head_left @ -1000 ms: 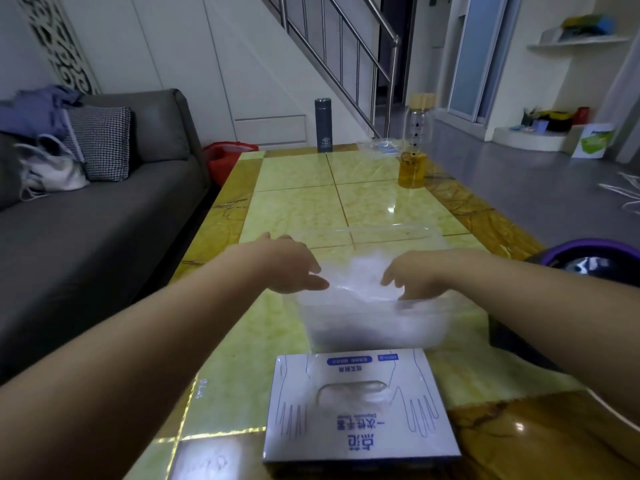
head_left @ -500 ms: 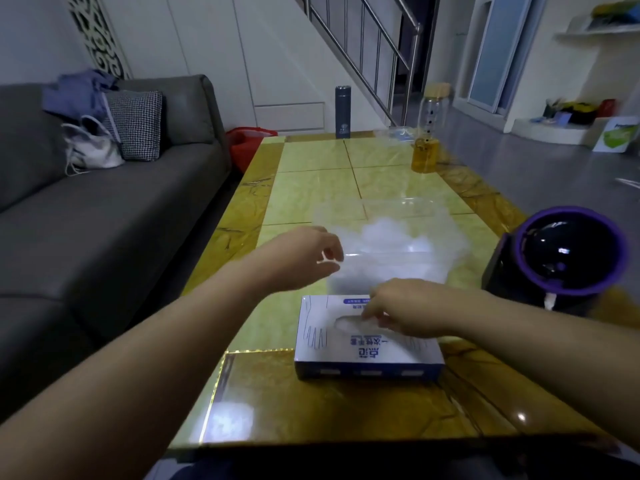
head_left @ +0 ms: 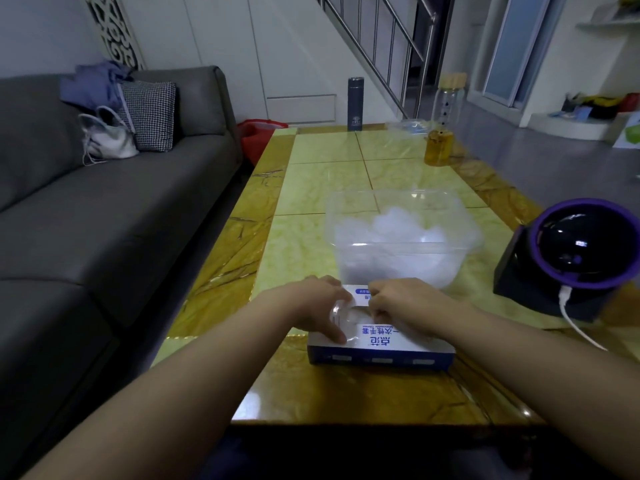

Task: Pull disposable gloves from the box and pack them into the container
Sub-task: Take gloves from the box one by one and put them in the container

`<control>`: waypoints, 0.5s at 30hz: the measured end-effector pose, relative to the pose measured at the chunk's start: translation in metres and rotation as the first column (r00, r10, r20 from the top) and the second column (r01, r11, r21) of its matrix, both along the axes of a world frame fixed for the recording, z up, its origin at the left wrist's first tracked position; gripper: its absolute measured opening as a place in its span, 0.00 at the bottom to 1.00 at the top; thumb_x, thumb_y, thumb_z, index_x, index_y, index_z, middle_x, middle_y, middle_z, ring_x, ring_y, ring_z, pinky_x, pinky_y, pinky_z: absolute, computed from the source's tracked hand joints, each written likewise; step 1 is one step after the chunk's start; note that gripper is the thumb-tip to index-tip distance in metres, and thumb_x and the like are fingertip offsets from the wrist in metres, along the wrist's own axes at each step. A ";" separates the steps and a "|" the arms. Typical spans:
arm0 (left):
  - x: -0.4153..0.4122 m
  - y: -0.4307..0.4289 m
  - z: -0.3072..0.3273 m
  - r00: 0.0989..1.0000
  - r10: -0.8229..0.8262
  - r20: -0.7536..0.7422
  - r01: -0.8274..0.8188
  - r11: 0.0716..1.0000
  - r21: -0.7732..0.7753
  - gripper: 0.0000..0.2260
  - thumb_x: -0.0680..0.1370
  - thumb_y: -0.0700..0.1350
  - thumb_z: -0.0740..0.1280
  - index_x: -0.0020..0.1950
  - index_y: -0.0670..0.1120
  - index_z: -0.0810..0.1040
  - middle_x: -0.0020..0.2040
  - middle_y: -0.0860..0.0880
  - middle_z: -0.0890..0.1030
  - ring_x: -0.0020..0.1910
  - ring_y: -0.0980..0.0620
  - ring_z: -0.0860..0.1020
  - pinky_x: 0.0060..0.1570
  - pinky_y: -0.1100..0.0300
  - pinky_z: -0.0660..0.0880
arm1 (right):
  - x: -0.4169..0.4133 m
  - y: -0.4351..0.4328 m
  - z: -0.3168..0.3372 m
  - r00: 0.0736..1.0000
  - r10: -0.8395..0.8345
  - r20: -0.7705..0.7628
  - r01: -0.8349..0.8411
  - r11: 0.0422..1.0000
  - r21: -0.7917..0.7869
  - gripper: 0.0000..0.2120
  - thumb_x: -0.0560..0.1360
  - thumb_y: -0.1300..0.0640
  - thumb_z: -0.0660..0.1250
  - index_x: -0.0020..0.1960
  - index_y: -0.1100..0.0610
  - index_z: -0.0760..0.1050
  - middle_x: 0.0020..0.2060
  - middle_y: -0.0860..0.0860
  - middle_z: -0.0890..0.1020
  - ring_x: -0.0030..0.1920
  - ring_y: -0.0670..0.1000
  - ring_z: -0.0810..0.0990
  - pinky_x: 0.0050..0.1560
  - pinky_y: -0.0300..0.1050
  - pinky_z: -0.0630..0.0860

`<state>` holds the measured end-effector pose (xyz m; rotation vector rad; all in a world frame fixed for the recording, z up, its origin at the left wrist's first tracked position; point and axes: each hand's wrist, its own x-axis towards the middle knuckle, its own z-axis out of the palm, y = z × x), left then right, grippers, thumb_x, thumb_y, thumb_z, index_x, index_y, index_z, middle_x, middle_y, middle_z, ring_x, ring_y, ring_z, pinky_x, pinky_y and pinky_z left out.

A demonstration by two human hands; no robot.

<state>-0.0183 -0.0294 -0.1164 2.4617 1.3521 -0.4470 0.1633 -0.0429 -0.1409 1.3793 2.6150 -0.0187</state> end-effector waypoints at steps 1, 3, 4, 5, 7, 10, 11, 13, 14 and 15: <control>-0.001 0.000 -0.001 1.000 0.002 0.000 -0.002 1.000 -0.002 0.34 0.72 0.56 0.71 0.75 0.54 0.61 0.77 0.50 0.56 0.73 0.46 0.58 0.69 0.49 0.62 | 0.001 -0.001 0.003 1.000 0.011 0.012 -0.010 1.000 -0.010 0.07 0.76 0.60 0.62 0.50 0.55 0.78 0.48 0.50 0.73 0.47 0.52 0.73 0.38 0.44 0.62; -0.002 0.000 -0.002 1.000 0.001 0.004 -0.001 1.000 -0.003 0.34 0.72 0.57 0.71 0.75 0.55 0.60 0.77 0.51 0.56 0.73 0.46 0.57 0.69 0.48 0.61 | 0.002 -0.006 0.010 0.999 0.037 0.021 -0.037 0.999 -0.022 0.07 0.77 0.61 0.61 0.51 0.56 0.76 0.50 0.50 0.73 0.45 0.52 0.72 0.39 0.46 0.64; -0.002 0.000 -0.002 1.000 -0.001 0.003 0.001 1.000 -0.003 0.34 0.72 0.57 0.71 0.75 0.55 0.60 0.77 0.51 0.56 0.73 0.46 0.57 0.69 0.48 0.61 | 0.003 -0.009 0.014 0.998 0.052 0.033 -0.051 0.998 -0.021 0.06 0.77 0.62 0.60 0.51 0.55 0.75 0.51 0.49 0.72 0.43 0.51 0.71 0.39 0.45 0.65; -0.002 0.000 -0.001 1.000 -0.002 -0.001 0.002 1.000 -0.002 0.35 0.73 0.57 0.71 0.75 0.55 0.60 0.77 0.51 0.55 0.74 0.46 0.57 0.69 0.48 0.61 | 0.002 -0.011 0.018 0.997 0.064 0.043 -0.064 0.998 -0.012 0.05 0.78 0.62 0.60 0.50 0.54 0.73 0.51 0.49 0.72 0.41 0.50 0.70 0.39 0.45 0.66; -0.002 0.000 -0.001 1.000 -0.001 -0.002 0.001 1.000 -0.006 0.35 0.73 0.57 0.71 0.76 0.55 0.59 0.77 0.51 0.55 0.74 0.46 0.57 0.69 0.48 0.61 | 0.002 -0.015 0.029 0.996 0.074 0.058 -0.075 0.997 0.022 0.05 0.79 0.61 0.59 0.51 0.53 0.71 0.51 0.48 0.70 0.39 0.50 0.69 0.38 0.44 0.67; -0.002 0.000 0.000 1.000 0.000 -0.008 0.000 1.000 -0.015 0.36 0.73 0.57 0.71 0.76 0.54 0.58 0.77 0.51 0.55 0.74 0.46 0.57 0.69 0.47 0.61 | 0.006 -0.012 0.045 1.000 0.024 0.006 -0.025 0.991 0.134 0.06 0.80 0.60 0.57 0.54 0.52 0.69 0.52 0.48 0.69 0.41 0.51 0.72 0.40 0.47 0.71; -0.001 0.000 0.001 1.000 -0.003 -0.009 0.003 1.000 -0.014 0.36 0.73 0.57 0.71 0.76 0.54 0.57 0.77 0.51 0.55 0.74 0.46 0.57 0.70 0.47 0.61 | 0.010 -0.010 0.050 0.999 -0.014 -0.045 0.021 0.987 0.160 0.05 0.80 0.59 0.57 0.53 0.52 0.69 0.52 0.48 0.70 0.41 0.50 0.72 0.41 0.47 0.71; -0.001 -0.001 0.001 1.000 -0.008 -0.015 0.008 1.000 -0.013 0.37 0.73 0.57 0.70 0.77 0.53 0.57 0.77 0.51 0.55 0.74 0.45 0.57 0.70 0.47 0.60 | 0.015 -0.008 0.056 0.979 -0.089 -0.183 0.120 0.979 0.163 0.04 0.81 0.58 0.56 0.51 0.52 0.68 0.51 0.48 0.72 0.41 0.51 0.73 0.41 0.48 0.70; -0.001 -0.001 0.000 1.000 -0.009 -0.016 0.009 1.000 -0.011 0.37 0.73 0.57 0.70 0.77 0.53 0.57 0.77 0.51 0.55 0.74 0.45 0.57 0.70 0.47 0.60 | 0.017 -0.007 0.061 0.959 -0.109 -0.260 0.156 0.973 0.168 0.04 0.81 0.56 0.56 0.51 0.53 0.68 0.50 0.48 0.72 0.42 0.52 0.73 0.43 0.49 0.71; -0.001 0.000 0.000 1.000 -0.011 -0.013 0.011 1.000 -0.011 0.37 0.73 0.57 0.70 0.77 0.52 0.57 0.77 0.50 0.55 0.74 0.45 0.57 0.70 0.47 0.60 | 0.018 -0.006 0.068 0.930 -0.113 -0.349 0.187 0.964 0.187 0.04 0.81 0.56 0.56 0.50 0.53 0.69 0.49 0.48 0.73 0.43 0.52 0.74 0.44 0.50 0.71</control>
